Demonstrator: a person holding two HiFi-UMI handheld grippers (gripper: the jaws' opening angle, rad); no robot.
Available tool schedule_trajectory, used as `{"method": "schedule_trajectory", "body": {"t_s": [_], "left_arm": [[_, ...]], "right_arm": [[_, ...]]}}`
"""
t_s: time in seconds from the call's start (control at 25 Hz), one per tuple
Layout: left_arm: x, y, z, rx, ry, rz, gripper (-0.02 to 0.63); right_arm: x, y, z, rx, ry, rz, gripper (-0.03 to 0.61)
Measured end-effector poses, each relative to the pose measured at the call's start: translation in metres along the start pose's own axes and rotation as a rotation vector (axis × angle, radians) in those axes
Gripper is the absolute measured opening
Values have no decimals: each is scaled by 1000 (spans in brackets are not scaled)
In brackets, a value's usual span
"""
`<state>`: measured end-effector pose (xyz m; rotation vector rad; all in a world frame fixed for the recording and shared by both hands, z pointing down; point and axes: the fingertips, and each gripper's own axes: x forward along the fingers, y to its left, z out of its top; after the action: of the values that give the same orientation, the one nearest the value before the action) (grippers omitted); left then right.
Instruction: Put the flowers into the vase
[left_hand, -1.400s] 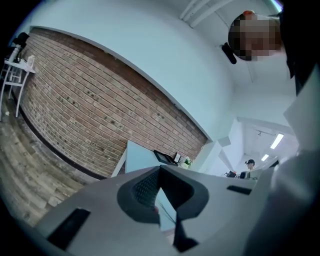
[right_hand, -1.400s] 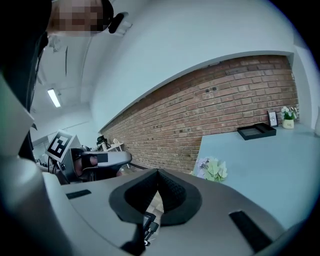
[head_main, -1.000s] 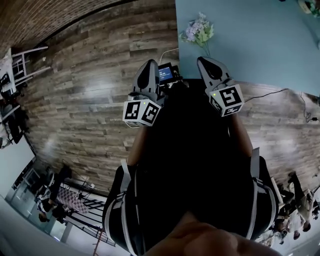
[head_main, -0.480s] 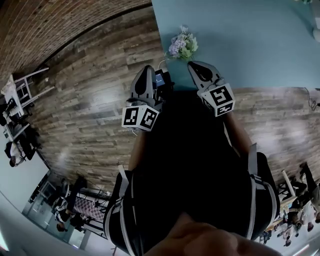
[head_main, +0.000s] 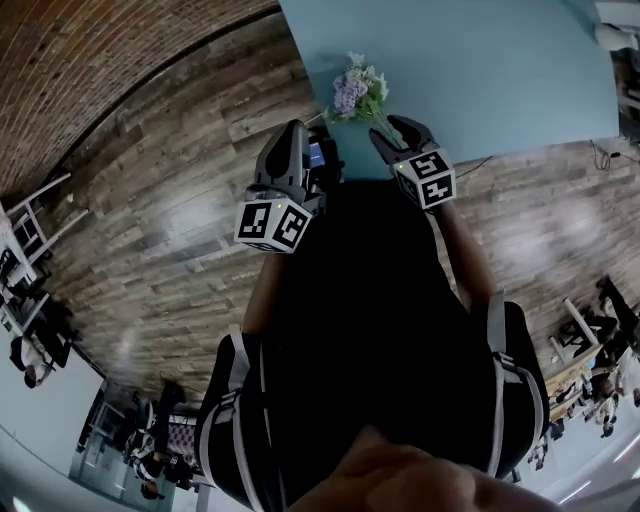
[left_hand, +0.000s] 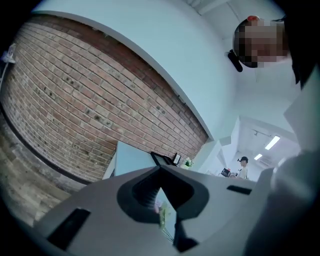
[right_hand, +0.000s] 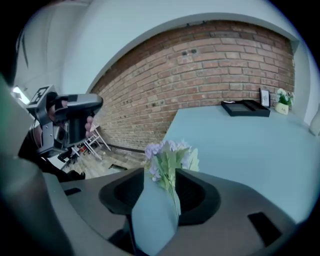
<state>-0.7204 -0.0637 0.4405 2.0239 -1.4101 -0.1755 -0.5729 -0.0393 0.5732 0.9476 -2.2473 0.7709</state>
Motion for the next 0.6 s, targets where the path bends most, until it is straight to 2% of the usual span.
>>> {"method": "schedule_trajectory", "body": {"t_s": [0.08, 0.24, 0.36, 0.6], "left_arm": [[-2, 8, -1, -11, 7, -12, 18], [-8, 12, -9, -31, 7, -11, 18], [-15, 17, -10, -37, -3, 8, 18], [-28, 25, -8, -48, -33, 48, 18]], "right_arm": [[18, -3, -15, -3, 81, 6, 227], [31, -17, -31, -22, 172, 12, 280], [46, -30, -38, -6, 231, 27, 306], [80, -34, -43, -49, 395, 74, 325]]}}
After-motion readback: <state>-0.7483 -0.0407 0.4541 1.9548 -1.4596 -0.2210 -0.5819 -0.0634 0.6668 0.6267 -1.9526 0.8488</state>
